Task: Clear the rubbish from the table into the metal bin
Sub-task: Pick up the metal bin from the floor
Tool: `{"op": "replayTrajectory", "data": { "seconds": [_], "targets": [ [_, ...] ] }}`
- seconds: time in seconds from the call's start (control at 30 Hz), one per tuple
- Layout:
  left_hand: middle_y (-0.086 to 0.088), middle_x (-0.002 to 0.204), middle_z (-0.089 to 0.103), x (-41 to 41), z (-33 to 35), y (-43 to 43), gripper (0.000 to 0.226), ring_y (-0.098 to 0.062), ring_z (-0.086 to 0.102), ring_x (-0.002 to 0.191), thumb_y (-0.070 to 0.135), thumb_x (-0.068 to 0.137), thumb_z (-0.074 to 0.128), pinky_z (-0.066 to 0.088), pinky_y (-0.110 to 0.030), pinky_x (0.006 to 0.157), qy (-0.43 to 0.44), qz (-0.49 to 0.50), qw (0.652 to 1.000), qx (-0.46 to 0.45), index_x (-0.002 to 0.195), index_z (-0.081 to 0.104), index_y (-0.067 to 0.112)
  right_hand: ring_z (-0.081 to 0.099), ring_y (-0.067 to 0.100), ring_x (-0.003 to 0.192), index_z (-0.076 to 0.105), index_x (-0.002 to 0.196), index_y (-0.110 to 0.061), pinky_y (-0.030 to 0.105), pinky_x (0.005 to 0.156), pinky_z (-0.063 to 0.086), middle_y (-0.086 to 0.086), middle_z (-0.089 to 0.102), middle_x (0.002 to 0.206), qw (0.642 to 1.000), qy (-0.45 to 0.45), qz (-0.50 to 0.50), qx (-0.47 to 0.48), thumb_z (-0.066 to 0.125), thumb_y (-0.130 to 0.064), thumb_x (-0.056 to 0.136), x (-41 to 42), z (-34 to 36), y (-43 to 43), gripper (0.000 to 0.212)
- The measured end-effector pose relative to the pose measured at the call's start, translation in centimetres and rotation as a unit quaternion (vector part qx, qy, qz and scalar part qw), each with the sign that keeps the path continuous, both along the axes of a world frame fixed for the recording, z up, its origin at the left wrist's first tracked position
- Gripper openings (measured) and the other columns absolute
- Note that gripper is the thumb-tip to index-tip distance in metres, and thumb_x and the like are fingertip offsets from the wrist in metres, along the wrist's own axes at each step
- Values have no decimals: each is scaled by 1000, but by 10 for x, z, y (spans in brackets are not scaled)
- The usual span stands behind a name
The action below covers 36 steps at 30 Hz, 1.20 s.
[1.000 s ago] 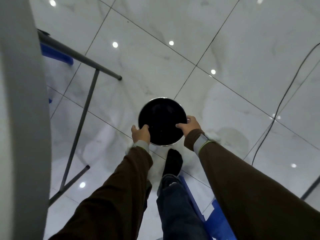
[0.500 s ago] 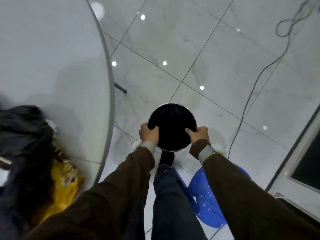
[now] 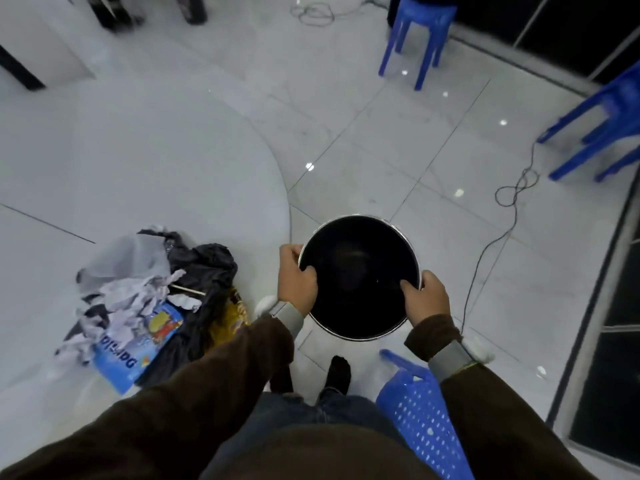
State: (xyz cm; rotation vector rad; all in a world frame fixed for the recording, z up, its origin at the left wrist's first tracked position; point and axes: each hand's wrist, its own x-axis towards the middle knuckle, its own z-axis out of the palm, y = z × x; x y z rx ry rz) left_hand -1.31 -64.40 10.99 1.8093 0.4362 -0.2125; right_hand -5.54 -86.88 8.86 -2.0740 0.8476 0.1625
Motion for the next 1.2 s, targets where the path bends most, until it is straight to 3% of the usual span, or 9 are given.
{"op": "replayTrajectory", "data": {
  "seconds": [0.13,0.2,0.3,0.43,0.57,0.83,0.9,1.03,1.2],
  "targets": [
    [6,115,65,4,64,29,57,-11,63,103,-14,84,44,53,-17,86,-64,41,995,-64,125,55,24,48,22,67,46,80,-7,34,62,42,5,51,73,994,-103,19,13,62,-21,92,23,77,24,24],
    [12,114,71,3,94,51,66,-6,66,106,-13,83,43,55,-24,89,-111,56,989,-74,123,66,35,43,16,65,44,82,-8,30,58,38,1,47,74,987,-155,49,11,63,-20,92,35,110,45,24],
    [22,98,72,-7,139,100,67,12,65,91,-19,83,43,50,-9,78,-190,103,974,-72,116,71,32,48,9,69,51,93,-9,22,59,39,-3,52,80,971,-215,98,44,65,-21,93,48,152,98,18],
    [22,112,68,-21,179,164,66,19,60,96,-17,84,43,44,1,82,-243,154,958,-16,132,67,22,57,12,77,54,99,-13,24,65,47,-1,60,90,949,-259,143,113,66,-23,93,51,175,166,17],
    [20,120,71,-47,208,261,67,7,62,114,-14,84,44,50,-15,99,-288,211,934,14,130,69,29,65,17,90,53,107,-18,36,73,60,1,63,103,915,-254,215,229,66,-31,95,47,189,265,23],
    [7,124,69,-123,215,429,64,4,61,114,-17,84,44,47,-10,99,-316,346,873,137,132,68,17,67,30,87,51,111,-15,48,77,56,10,66,112,864,-127,294,390,50,-37,103,28,158,420,23],
    [3,125,71,-146,204,469,62,-5,62,116,-15,85,44,49,-14,100,-296,390,856,165,132,69,16,66,31,83,52,109,-13,48,76,55,14,66,112,863,-97,319,379,50,-36,103,26,136,448,24],
    [-9,117,74,-187,177,532,52,-26,65,114,-10,84,45,51,-46,104,-241,459,837,176,122,73,12,65,30,74,54,104,-10,44,68,55,22,66,111,859,-44,368,353,53,-22,103,24,96,488,12],
    [1,109,75,-218,165,563,58,-17,66,105,-11,85,44,54,-33,99,-191,525,809,182,124,74,22,64,25,88,60,96,-20,44,81,57,12,66,106,874,-61,455,158,62,-14,96,33,48,517,7]
  ]
}}
